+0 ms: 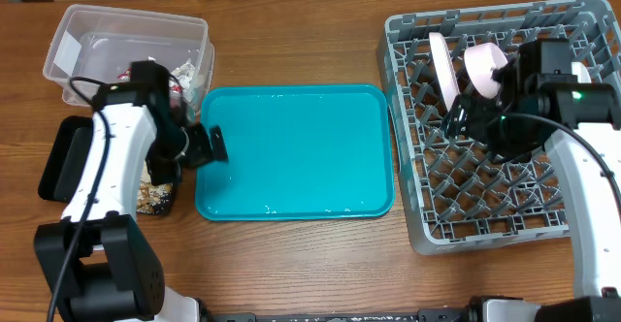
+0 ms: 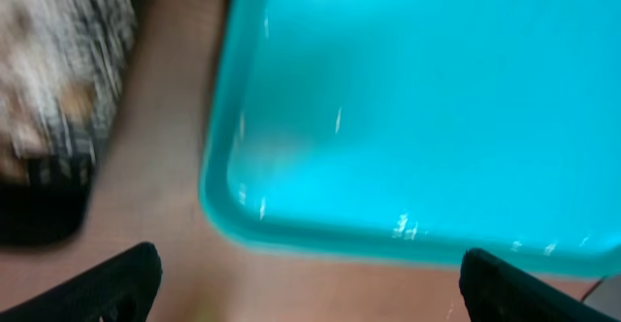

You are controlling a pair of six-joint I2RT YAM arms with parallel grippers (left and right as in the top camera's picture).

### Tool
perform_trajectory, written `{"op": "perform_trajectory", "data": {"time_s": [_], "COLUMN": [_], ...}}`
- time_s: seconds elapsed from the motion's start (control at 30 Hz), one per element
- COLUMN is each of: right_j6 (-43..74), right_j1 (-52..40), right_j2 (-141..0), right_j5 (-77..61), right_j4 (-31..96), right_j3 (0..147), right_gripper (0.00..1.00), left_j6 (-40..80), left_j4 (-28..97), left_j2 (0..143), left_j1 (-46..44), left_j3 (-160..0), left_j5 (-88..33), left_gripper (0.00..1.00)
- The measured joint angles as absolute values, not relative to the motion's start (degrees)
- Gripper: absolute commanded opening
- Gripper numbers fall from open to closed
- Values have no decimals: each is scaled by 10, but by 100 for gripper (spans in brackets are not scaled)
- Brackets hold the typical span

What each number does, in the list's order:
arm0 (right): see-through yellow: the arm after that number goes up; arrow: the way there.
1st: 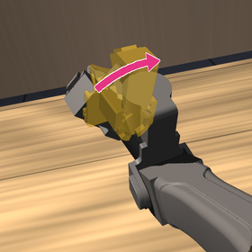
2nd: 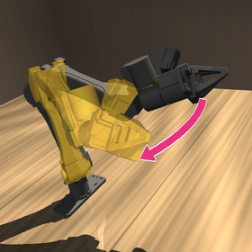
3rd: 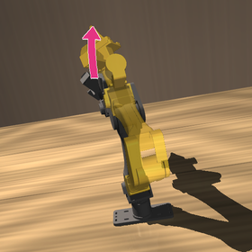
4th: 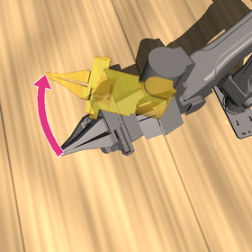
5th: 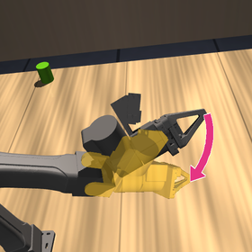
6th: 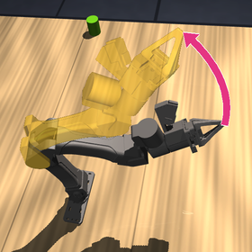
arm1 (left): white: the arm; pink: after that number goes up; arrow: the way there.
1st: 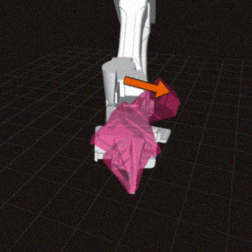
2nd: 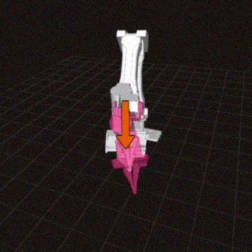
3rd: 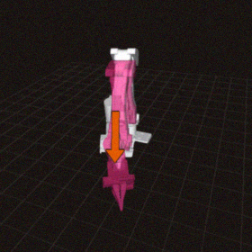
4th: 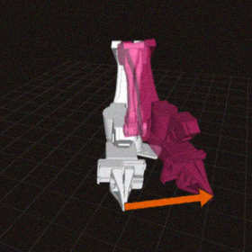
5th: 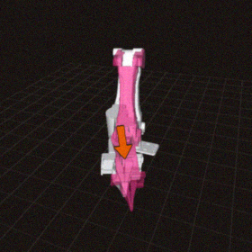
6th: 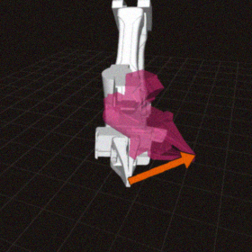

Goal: Sort waste into correct bins and load items into the dishwasher

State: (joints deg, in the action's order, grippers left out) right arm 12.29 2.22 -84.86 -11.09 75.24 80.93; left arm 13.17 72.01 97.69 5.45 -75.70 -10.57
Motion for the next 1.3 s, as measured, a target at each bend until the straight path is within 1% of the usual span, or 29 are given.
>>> {"op": "perform_trajectory", "data": {"time_s": [0.17,0.33,0.4,0.5,0.6,0.67,0.7,0.73,0.83,0.9,0.97,1.07,1.3], "right_j6": [120,119,119,115,111,108,107,105,105,104,104,104,104], "right_j1": [22,22,22,22,22,22,22,22,22,22,22,22,22], "right_j2": [-859,-859,-855,-826,-756,-676,-613,-594,-469,-411,-380,-363,-361], "right_j5": [-87,-74,-70,-67,-62,-57,-56,-55,-50,-44,-42,-40,-40], "right_j4": [805,835,841,825,774,722,681,671,621,618,631,656,677], "right_j3": [809,809,809,806,781,744,707,696,621,589,573,569,568], "right_gripper": [100,100,100,100,100,100,100,100,100,100,100,100,100], "left_j6": [131,133,136,142,168,197,208,218,234,241,244,248,252], "left_j4": [854,894,901,884,831,787,766,744,696,681,668,667,688], "left_j2": [977,976,964,919,837,762,724,680,567,496,448,416,404], "left_j1": [25,-8,-35,-67,-103,-133,-149,-170,-224,-247,-251,-251,-251], "left_j3": [-757,-757,-757,-755,-749,-737,-729,-720,-700,-693,-692,-690,-685], "left_j5": [-85,-68,-55,-46,-22,12,28,44,84,109,129,143,154], "left_gripper": [100,100,100,100,100,100,100,100,100,100,100,100,100]}}
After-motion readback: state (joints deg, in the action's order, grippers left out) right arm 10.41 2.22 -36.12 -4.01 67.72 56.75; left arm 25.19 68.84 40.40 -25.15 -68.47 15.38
